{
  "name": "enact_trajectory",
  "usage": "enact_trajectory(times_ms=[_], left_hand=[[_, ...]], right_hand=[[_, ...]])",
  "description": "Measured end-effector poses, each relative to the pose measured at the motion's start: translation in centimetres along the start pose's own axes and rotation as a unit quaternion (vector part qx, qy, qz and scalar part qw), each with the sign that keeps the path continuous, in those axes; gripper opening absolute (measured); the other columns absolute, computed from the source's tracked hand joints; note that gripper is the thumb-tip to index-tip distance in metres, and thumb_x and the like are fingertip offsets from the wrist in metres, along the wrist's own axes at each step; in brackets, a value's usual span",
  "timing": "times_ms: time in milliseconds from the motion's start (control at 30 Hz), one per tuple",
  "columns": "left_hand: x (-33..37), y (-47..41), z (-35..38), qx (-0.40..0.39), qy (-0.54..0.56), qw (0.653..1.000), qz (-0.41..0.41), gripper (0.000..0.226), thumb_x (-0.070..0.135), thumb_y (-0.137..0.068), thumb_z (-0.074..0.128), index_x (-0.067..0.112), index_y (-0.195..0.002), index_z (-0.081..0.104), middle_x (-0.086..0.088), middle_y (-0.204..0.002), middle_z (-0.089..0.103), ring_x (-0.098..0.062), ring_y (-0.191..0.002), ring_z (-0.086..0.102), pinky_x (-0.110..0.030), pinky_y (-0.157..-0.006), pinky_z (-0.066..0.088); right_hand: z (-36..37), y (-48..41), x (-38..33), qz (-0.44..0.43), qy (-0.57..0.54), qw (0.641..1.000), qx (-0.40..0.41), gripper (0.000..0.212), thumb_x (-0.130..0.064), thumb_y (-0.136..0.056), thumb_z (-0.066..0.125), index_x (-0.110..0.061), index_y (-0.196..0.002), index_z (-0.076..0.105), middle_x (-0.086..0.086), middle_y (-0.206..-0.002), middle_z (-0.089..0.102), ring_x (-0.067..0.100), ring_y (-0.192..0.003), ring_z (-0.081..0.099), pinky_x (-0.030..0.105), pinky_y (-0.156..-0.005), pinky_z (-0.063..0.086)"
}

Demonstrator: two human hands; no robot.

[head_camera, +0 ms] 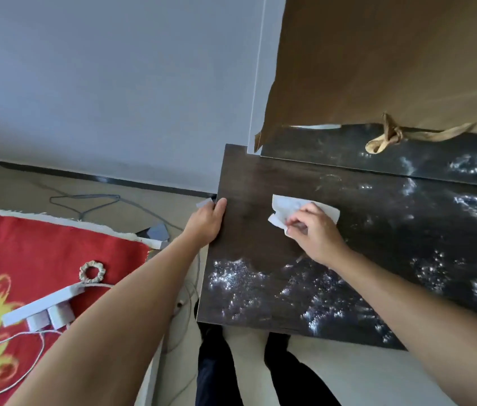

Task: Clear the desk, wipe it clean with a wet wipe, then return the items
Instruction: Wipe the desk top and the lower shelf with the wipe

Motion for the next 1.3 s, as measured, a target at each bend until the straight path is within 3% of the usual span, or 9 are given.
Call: enact_trajectory(times_ms=[100,267,467,567,833,967,1067,1200,1300], left_hand=[[-0.3,-1.6,0.3,-0.024,0.004,0.999,0.045,0.054,0.057,-0.096,0.025,0.012,-0.101,0.053,-0.010,-0.102,0.057,-0.030,-0.100,0.053,-0.035,-0.080,0.034],[-0.1,-2.0,0.1,-0.056,-0.002,0.992,0.110,0.047,0.052,-0.099,0.028,0.009,-0.092,0.047,-0.016,-0.093,0.056,-0.034,-0.089,0.054,-0.044,-0.081,0.039],[0.1,-2.1,-0.3,-0.065,0.000,0.991,0.120,0.057,0.060,-0.095,0.026,0.007,-0.088,0.044,-0.014,-0.085,0.058,-0.032,-0.083,0.055,-0.044,-0.076,0.043],[-0.1,-2.3,-0.1,-0.070,0.002,0.990,0.121,0.055,0.062,-0.094,0.026,0.010,-0.085,0.042,-0.011,-0.084,0.057,-0.032,-0.084,0.054,-0.043,-0.075,0.042],[0.0,-1.9,-0.1,-0.098,0.009,0.991,0.088,0.062,0.064,-0.093,0.025,0.006,-0.095,0.045,-0.017,-0.093,0.057,-0.038,-0.091,0.057,-0.050,-0.082,0.048],[1.0,-1.5,-0.7,-0.083,-0.076,0.988,0.107,0.054,0.055,-0.097,0.026,0.005,-0.106,0.044,-0.021,-0.111,0.057,-0.040,-0.104,0.054,-0.045,-0.087,0.043],[3.8,-0.4,-2.3,0.029,-0.234,0.946,0.222,0.047,0.038,-0.100,0.034,0.008,-0.137,0.031,-0.018,-0.136,0.040,-0.036,-0.124,0.039,-0.046,-0.100,0.037],[6.3,1.2,-1.0,0.075,-0.376,0.841,0.382,0.050,0.029,-0.101,0.032,0.010,-0.147,0.023,-0.018,-0.154,0.019,-0.034,-0.144,0.014,-0.043,-0.116,0.019],[5.9,0.8,0.2,0.063,-0.371,0.845,0.381,0.052,0.033,-0.102,0.026,0.010,-0.149,0.021,-0.016,-0.158,0.013,-0.031,-0.146,0.005,-0.041,-0.119,0.010]], right_hand=[[2.4,0.0,-3.4,-0.004,0.018,0.999,0.049,0.016,-0.023,-0.081,0.073,-0.010,-0.073,0.066,0.000,-0.081,0.048,0.020,-0.085,0.047,0.031,-0.080,0.038],[7.8,6.3,-7.3,-0.043,-0.021,0.997,-0.065,0.023,-0.012,-0.078,0.071,-0.021,-0.089,0.053,-0.012,-0.079,0.047,0.006,-0.078,0.039,0.023,-0.071,0.036],[6.1,4.3,-7.4,0.069,-0.030,0.995,0.072,0.006,-0.009,-0.085,0.064,-0.012,-0.090,0.068,0.001,-0.096,0.055,0.012,-0.078,0.055,0.022,-0.068,0.042],[9.8,6.1,-10.9,-0.007,-0.057,0.998,-0.028,0.007,-0.007,-0.085,0.060,-0.012,-0.086,0.066,0.000,-0.089,0.055,0.013,-0.082,0.053,0.027,-0.070,0.043],[9.0,4.3,-11.7,-0.014,-0.040,0.998,0.037,0.017,0.006,-0.080,0.058,-0.007,-0.086,0.067,0.006,-0.086,0.057,0.023,-0.080,0.054,0.037,-0.070,0.045],[10.5,8.1,-13.4,-0.088,-0.034,0.994,-0.046,0.024,0.005,-0.080,0.056,-0.013,-0.074,0.070,0.001,-0.080,0.056,0.016,-0.076,0.050,0.031,-0.070,0.042],[8.5,9.6,-10.5,-0.033,-0.024,0.998,-0.046,0.026,0.008,-0.079,0.058,-0.014,-0.076,0.071,-0.001,-0.083,0.056,0.011,-0.079,0.049,0.021,-0.073,0.039],[5.1,7.7,-7.2,0.052,0.024,0.997,0.057,0.019,0.007,-0.079,0.059,-0.009,-0.078,0.069,0.008,-0.088,0.058,0.027,-0.090,0.056,0.039,-0.079,0.046],[7.3,7.6,-10.3,-0.002,0.010,0.998,0.055,0.008,-0.008,-0.083,0.064,-0.012,-0.080,0.071,0.007,-0.086,0.057,0.029,-0.087,0.053,0.040,-0.078,0.045]])
Point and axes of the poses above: each hand's wrist, its own y-axis away from the middle knuckle, its own z-axis out of the palm, x = y × z, the point moved 7 cm from there along -y, towards the middle knuckle
